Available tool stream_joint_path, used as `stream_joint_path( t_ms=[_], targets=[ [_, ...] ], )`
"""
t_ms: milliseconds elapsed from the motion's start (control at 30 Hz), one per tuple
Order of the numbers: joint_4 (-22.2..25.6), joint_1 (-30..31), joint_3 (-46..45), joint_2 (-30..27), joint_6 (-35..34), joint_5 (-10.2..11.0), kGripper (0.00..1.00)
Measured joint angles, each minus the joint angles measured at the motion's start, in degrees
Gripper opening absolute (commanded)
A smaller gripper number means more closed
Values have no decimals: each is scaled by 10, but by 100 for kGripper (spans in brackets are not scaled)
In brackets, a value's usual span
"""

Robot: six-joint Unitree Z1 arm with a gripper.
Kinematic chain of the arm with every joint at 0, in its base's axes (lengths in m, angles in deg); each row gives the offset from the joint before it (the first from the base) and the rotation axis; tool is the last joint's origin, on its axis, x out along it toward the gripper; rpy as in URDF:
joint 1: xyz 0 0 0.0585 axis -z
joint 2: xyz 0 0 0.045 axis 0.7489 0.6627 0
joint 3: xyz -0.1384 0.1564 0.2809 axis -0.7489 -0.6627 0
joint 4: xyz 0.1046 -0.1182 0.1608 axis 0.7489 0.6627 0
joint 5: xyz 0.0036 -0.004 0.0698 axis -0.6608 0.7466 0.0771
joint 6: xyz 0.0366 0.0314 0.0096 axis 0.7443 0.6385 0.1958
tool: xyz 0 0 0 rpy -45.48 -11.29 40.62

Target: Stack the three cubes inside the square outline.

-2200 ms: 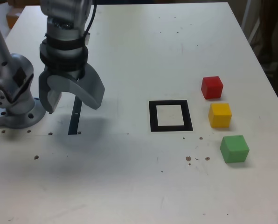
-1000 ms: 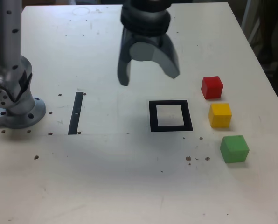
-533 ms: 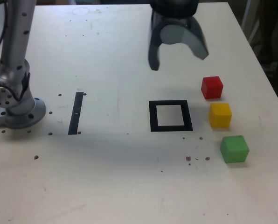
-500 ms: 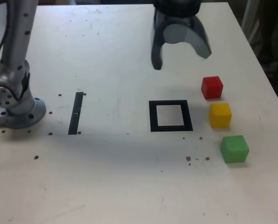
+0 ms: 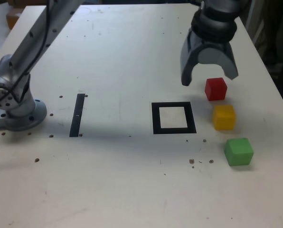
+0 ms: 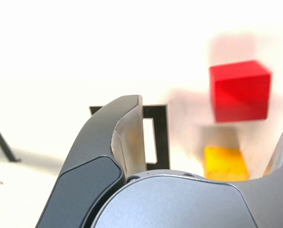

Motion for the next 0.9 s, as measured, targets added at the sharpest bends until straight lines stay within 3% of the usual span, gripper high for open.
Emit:
stream_joint_path(
  t_ms=[167,433,667,767,900],
  targets=[
    [-1,-5,27,29,0,7,94],
    [-2,-6,55,60,-1,-4,88],
    [-3,-6,83,80,-5,0,81],
    [-4,-7,90,89,-8,-1,76],
    [-5,-7,100,93,-14,0,61]
  ],
)
